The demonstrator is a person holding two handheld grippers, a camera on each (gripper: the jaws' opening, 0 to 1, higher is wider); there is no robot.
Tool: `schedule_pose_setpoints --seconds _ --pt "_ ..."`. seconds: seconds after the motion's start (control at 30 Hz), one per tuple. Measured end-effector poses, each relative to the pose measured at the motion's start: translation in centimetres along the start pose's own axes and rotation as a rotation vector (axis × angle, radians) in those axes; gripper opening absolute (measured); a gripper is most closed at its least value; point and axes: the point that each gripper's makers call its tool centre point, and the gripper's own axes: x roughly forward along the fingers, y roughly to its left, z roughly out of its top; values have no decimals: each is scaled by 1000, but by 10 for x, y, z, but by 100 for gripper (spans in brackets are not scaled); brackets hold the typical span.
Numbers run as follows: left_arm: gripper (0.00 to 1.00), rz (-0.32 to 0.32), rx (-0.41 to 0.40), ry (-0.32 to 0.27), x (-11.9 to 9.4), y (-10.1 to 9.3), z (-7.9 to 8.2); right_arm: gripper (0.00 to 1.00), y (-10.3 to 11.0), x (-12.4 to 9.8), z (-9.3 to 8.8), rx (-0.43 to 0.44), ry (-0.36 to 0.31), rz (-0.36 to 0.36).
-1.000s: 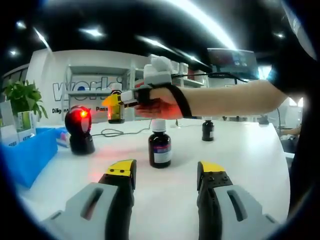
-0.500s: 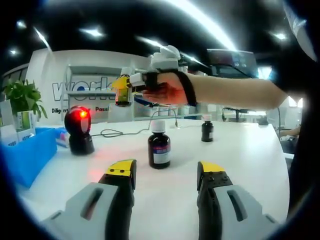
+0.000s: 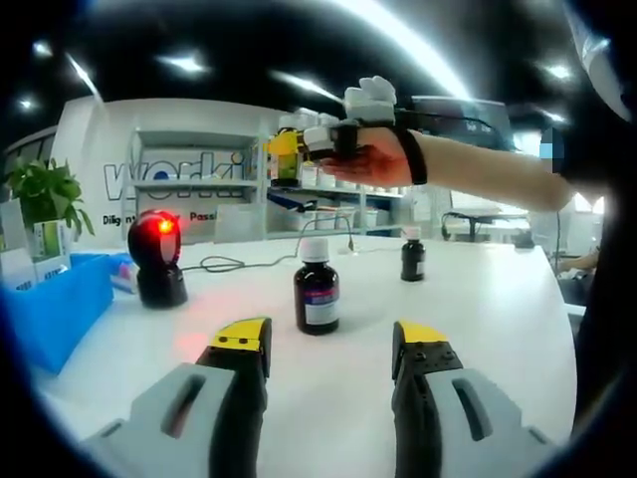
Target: Rotate the medicine bottle to make it face forward pick up the medicine bottle inspect the drug traceability code place the medicine on the table
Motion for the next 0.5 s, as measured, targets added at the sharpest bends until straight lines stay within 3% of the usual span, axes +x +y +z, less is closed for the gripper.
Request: schedule_pose_setpoints --seconds 0.5 --pt "40 11 4 10 0 3 -1 31 -21 -46 -4 -1 -8 -34"
